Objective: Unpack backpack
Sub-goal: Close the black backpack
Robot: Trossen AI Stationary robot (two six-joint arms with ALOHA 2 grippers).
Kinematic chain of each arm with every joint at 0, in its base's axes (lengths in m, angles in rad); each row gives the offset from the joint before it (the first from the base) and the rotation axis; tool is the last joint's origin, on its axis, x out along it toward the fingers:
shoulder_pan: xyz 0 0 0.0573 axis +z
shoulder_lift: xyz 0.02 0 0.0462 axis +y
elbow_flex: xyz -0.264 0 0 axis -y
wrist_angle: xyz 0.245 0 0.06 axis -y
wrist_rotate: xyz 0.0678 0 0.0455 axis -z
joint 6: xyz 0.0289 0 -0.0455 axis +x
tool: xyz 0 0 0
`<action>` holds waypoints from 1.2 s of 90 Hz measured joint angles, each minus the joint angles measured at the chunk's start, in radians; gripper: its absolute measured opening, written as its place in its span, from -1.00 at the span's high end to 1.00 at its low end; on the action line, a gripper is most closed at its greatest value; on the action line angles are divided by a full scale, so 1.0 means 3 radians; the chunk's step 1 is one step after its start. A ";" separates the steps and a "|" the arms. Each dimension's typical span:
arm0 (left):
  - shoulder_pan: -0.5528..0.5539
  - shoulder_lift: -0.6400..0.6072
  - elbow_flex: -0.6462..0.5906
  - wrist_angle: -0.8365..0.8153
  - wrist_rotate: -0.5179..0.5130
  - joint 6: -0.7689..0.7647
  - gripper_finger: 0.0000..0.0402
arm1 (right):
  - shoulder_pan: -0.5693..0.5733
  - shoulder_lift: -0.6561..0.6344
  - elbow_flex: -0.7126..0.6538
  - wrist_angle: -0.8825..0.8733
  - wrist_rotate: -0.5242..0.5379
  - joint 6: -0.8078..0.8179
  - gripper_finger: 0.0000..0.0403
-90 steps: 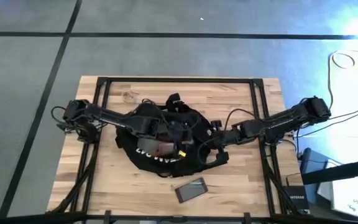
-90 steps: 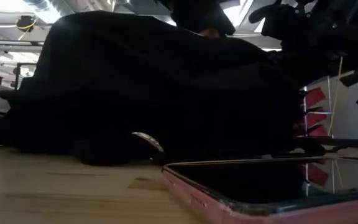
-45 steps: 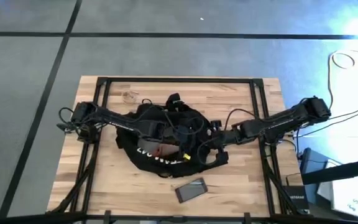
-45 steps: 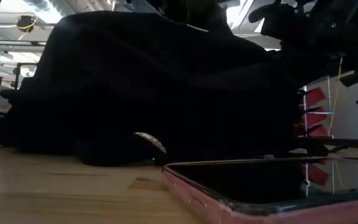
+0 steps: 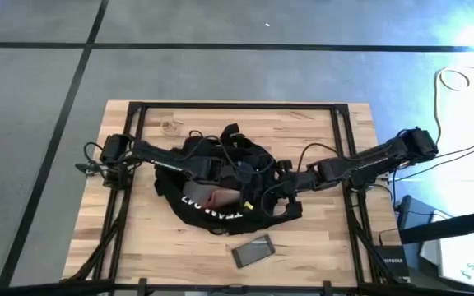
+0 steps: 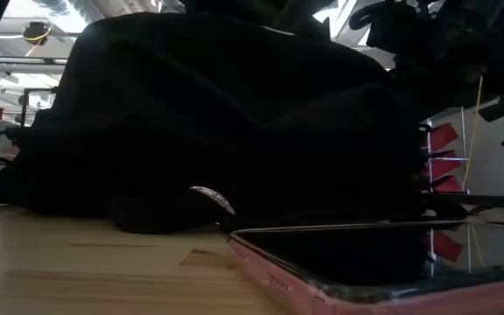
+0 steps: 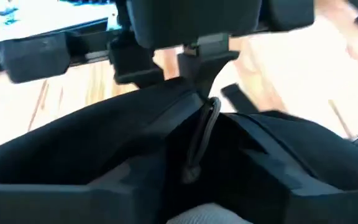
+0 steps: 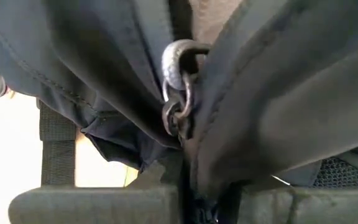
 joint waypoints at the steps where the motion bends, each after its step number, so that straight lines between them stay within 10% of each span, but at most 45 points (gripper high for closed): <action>1: -0.0002 0.0000 0.0000 0.0007 0.0017 -0.0007 0.16 | 0.0000 0.0000 0.0000 0.0000 -0.0001 0.0000 0.84; 21: -0.0040 0.0000 0.0000 0.0199 0.0139 -0.0160 -0.33 | 0.0000 0.0000 0.0005 0.0015 -0.0003 -0.0008 0.84; 59: -0.0197 0.0284 0.0001 0.0687 -0.0300 0.0198 -0.36 | 0.0001 0.0003 0.0004 0.0002 0.0004 -0.0005 0.84; 108: -0.0301 0.0284 0.0001 0.0678 -0.0684 0.0478 0.65 | 0.0000 0.0003 0.0004 0.0005 0.0034 -0.0005 0.84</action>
